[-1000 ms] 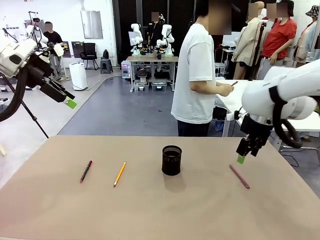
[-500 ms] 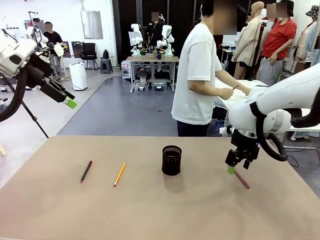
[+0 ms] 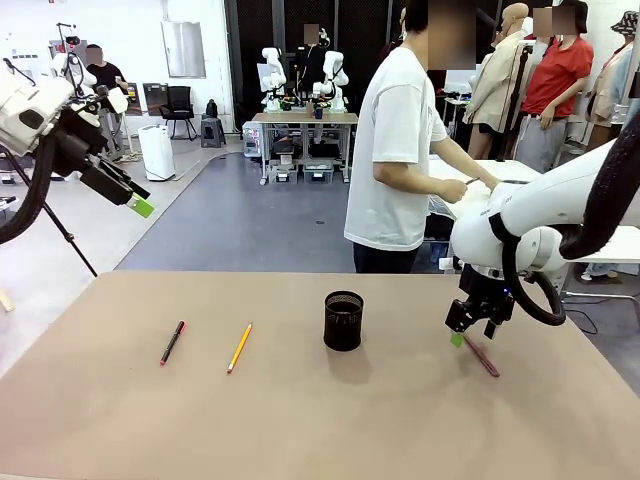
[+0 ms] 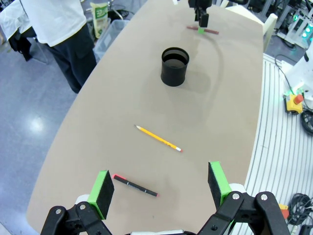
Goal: Place the pens into the pen holder.
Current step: Pick up a writing instrument from the table and place it into the Pen holder.
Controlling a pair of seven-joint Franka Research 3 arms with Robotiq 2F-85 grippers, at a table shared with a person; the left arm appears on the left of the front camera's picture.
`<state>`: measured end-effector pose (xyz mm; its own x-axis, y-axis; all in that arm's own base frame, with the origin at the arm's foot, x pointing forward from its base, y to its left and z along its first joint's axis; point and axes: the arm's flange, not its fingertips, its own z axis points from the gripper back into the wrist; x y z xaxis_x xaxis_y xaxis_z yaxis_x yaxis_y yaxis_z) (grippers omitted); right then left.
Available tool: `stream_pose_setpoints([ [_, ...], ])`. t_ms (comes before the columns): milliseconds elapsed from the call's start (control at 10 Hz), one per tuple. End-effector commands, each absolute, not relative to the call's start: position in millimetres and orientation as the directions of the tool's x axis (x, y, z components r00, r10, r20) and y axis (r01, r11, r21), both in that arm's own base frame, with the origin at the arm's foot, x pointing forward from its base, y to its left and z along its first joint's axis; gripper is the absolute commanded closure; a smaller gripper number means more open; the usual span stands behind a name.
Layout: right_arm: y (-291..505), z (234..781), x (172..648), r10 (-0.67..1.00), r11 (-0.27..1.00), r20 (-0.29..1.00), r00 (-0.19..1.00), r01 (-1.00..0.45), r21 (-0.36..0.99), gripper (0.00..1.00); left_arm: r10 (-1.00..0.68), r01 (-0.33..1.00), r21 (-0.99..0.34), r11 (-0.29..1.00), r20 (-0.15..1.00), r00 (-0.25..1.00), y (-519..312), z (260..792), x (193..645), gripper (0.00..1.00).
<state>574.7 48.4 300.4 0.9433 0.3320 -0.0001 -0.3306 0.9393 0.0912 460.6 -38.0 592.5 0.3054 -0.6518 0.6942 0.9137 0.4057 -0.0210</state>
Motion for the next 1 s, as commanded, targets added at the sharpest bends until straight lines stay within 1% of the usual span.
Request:
stream_pose_setpoints([
  [0, 48, 300, 586, 0.308, 0.951, 0.016, 0.951, -0.308, 0.033, 0.00, -0.651, 0.915, -0.019, 0.403, 0.697, 0.301, -38, 593, 460, 0.00],
  [500, 52, 291, 597, 0.296, 0.955, 0.031, 0.955, -0.294, -0.035, 0.00, -0.651, 0.915, -0.019, 0.403, 0.697, 0.301, -38, 593, 460, 0.00],
  [900, 61, 288, 597, 0.295, 0.955, 0.037, 0.955, -0.293, -0.037, 0.00, -0.651, 0.915, -0.019, 0.403, 0.697, 0.301, -38, 593, 460, 0.00],
])
